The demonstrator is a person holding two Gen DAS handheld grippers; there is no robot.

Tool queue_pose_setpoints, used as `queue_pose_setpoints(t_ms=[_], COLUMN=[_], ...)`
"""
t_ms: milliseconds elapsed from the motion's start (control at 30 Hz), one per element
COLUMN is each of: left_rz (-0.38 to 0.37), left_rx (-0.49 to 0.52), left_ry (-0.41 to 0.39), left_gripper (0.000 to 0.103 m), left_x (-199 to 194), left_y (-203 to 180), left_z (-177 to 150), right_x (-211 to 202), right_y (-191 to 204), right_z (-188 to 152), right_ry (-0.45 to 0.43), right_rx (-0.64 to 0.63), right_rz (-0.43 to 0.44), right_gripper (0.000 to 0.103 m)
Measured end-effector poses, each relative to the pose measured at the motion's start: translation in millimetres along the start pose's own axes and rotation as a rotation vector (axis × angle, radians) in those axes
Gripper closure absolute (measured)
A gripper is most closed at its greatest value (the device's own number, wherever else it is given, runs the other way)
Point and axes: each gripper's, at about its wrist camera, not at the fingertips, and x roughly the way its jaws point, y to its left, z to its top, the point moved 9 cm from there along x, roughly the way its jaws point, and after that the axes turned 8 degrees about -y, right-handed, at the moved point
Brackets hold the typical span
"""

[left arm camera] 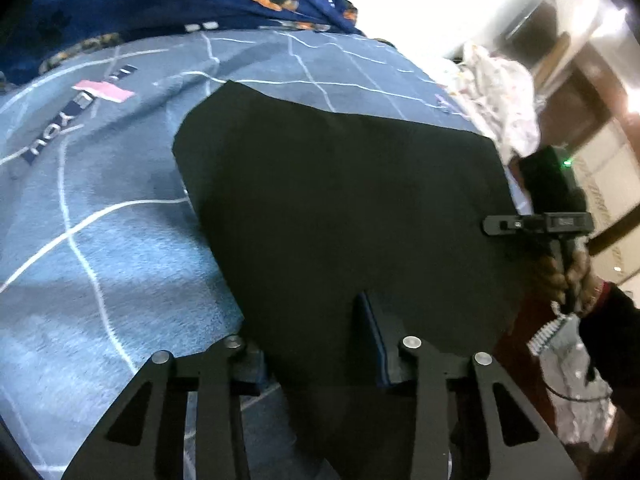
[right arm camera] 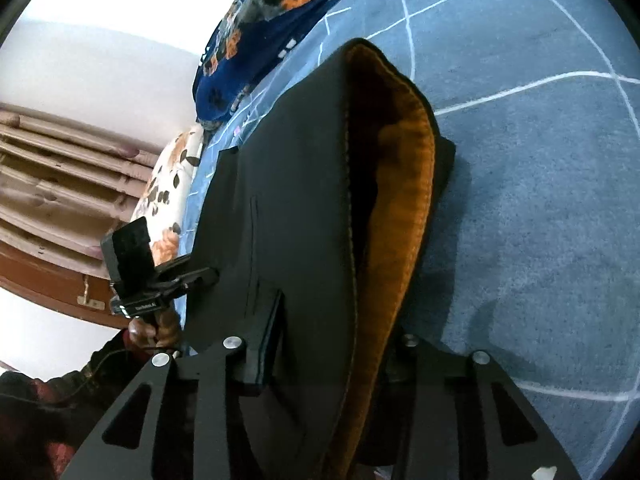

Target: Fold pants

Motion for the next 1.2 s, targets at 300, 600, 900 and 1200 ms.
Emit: queue_pose_setpoints(t_ms=[300,600,900,1200], left_rz=[0.182,0.241,0.258,0.245], left_rx=[0.203,0.303,0.339,0.349], left_ry=[-0.013,0.005,0.009,-0.009], left_gripper=[0.064,0.064,0.06,0.06], left_x=[-6,3,8,8], left_y=[-14,-19,-19,-19], left_z=[-3,-4,-5,-6], right_x=[-2,-3,-3,-2], right_y=[-3,-5,-3,-3], right_z=[0,-2,-2,0], right_ry=[-0.024,-0.047,-0.043,-0.044], right_rx=[0.023,0.04,0.06,0.033], right_rz=[0.024,0.046,0.045,0.021], right_gripper=[0.067,0.067,0.065,0.067])
